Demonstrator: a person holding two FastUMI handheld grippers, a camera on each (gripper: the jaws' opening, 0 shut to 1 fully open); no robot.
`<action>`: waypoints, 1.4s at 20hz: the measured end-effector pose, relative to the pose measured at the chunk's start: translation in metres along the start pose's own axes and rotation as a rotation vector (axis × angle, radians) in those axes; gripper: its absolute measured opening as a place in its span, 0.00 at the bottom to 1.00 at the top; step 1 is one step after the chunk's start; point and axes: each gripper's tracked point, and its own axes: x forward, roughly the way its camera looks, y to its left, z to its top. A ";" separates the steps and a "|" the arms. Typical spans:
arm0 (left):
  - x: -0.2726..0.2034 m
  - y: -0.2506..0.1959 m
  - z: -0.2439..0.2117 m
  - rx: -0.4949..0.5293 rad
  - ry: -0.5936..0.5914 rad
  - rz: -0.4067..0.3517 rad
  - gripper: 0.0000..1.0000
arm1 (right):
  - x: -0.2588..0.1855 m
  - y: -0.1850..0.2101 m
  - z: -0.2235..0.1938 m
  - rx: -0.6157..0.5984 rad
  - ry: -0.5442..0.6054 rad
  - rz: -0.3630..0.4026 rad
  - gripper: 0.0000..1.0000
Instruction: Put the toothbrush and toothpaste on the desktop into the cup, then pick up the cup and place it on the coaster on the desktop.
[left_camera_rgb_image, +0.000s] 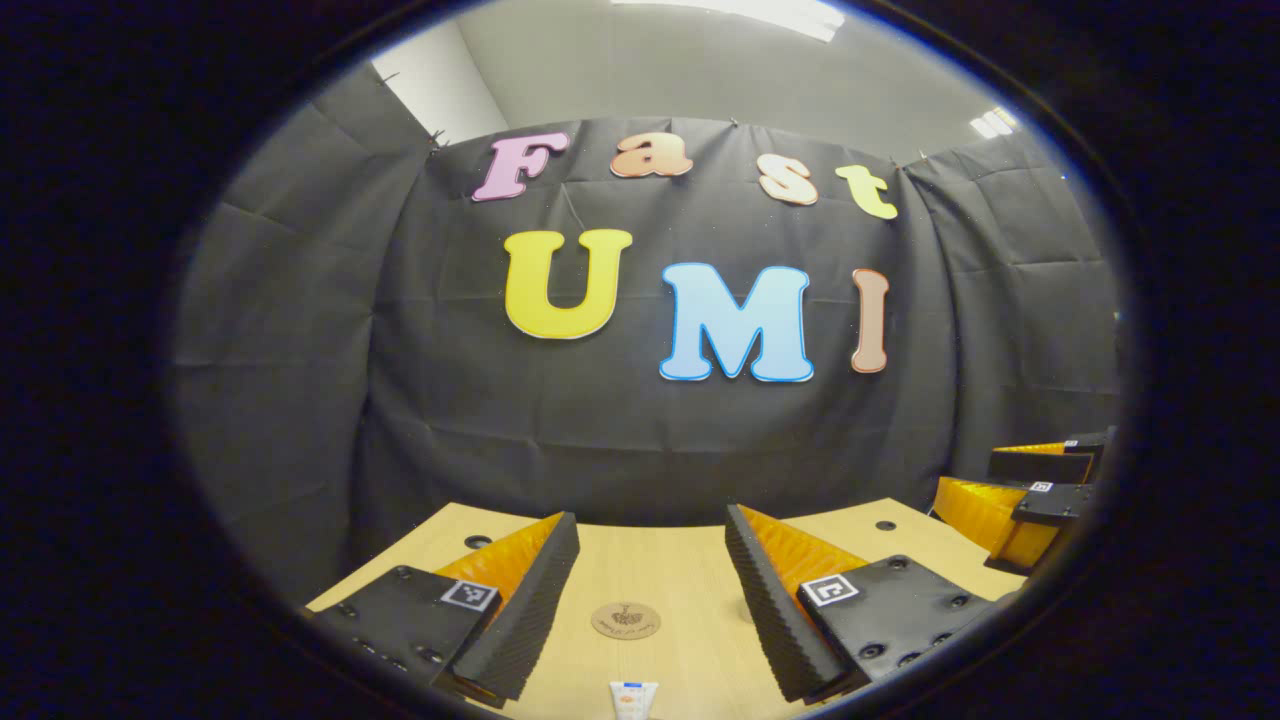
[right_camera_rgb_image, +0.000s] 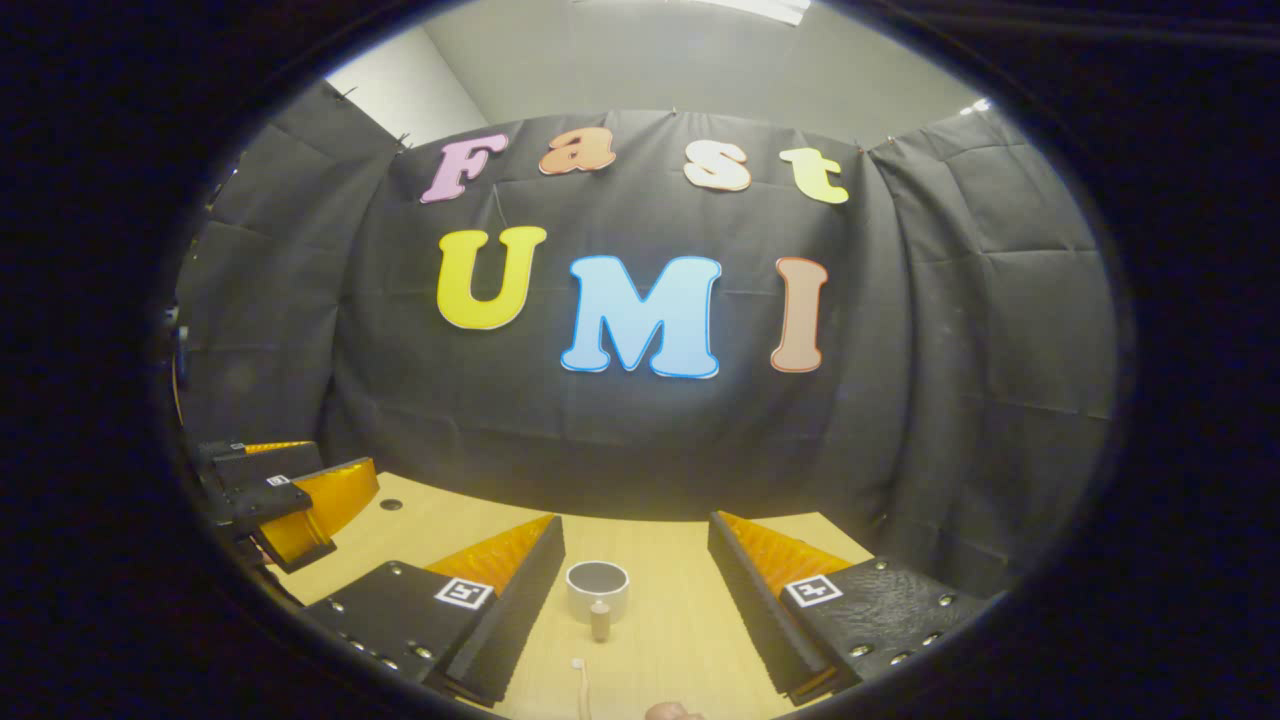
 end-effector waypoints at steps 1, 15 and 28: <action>0.001 0.002 -0.001 -0.002 0.005 0.002 0.94 | 0.001 0.000 -0.003 0.000 0.012 -0.001 0.90; 0.007 0.020 -0.074 -0.039 0.251 0.011 0.94 | 0.007 0.018 -0.066 0.016 0.268 0.037 0.90; -0.005 0.036 -0.220 -0.023 0.780 0.047 0.95 | -0.004 0.050 -0.184 -0.012 0.706 0.142 0.91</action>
